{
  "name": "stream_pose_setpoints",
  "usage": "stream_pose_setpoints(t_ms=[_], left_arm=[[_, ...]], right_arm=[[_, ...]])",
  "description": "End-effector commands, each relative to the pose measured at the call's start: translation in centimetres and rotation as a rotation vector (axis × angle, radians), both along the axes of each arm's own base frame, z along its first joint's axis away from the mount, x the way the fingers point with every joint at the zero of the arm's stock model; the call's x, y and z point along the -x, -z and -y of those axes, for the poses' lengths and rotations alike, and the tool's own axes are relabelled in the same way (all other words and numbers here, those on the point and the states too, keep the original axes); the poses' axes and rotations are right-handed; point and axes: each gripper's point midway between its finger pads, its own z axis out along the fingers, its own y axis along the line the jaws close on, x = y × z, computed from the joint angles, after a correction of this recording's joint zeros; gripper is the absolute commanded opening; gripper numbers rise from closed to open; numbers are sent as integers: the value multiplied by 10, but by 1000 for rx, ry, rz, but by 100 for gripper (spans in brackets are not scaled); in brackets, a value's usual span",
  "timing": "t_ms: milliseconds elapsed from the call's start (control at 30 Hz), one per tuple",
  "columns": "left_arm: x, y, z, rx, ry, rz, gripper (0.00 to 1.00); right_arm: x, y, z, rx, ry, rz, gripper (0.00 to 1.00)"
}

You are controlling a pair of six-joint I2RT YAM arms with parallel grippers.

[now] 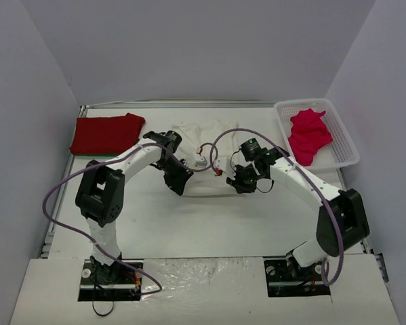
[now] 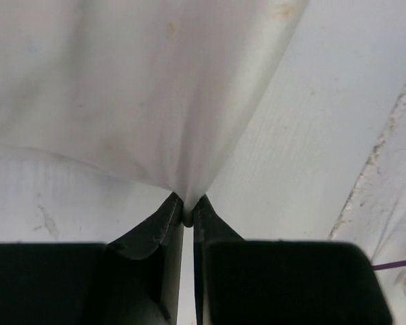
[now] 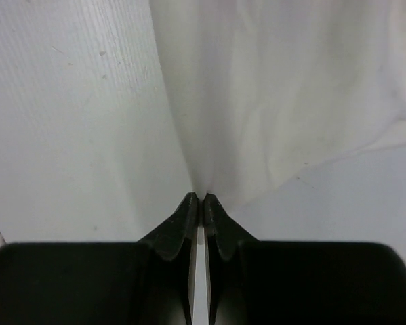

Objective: Fold and stack the t-shirts
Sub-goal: Grab one side of the 2/3 rectangular tshirt with both arms, then fold the long partially folded tshirt into a neat square

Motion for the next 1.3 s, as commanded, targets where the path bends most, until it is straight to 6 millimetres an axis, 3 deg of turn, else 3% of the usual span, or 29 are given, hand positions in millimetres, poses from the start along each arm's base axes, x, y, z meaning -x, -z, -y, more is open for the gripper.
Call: stream_pose_setpoints(t_ms=[0,100,300,433,567,833,1267], left_arm=[[23,-64,-7,50,108,71,2],[39,-94,-16,70,132,105,2],[75,-124,-32,76,190,103,2],[92,-133,-38,83,207,104,2],[103,-133,-43,82,216,103,2],[100,-126,-40,89,204,107,2],[59,-129,-32,88,137,158,2]], right_arm=[[19,-52,17,11,49,11,0],[33,-75,21,-31,48,14,0],[60,-117,29,-131,28,13,0],[78,-137,34,-161,13,-1,0],[82,-146,35,-185,14,20,0],[61,-142,29,-178,-1,32,0],[13,-138,18,-148,-4,65,0]])
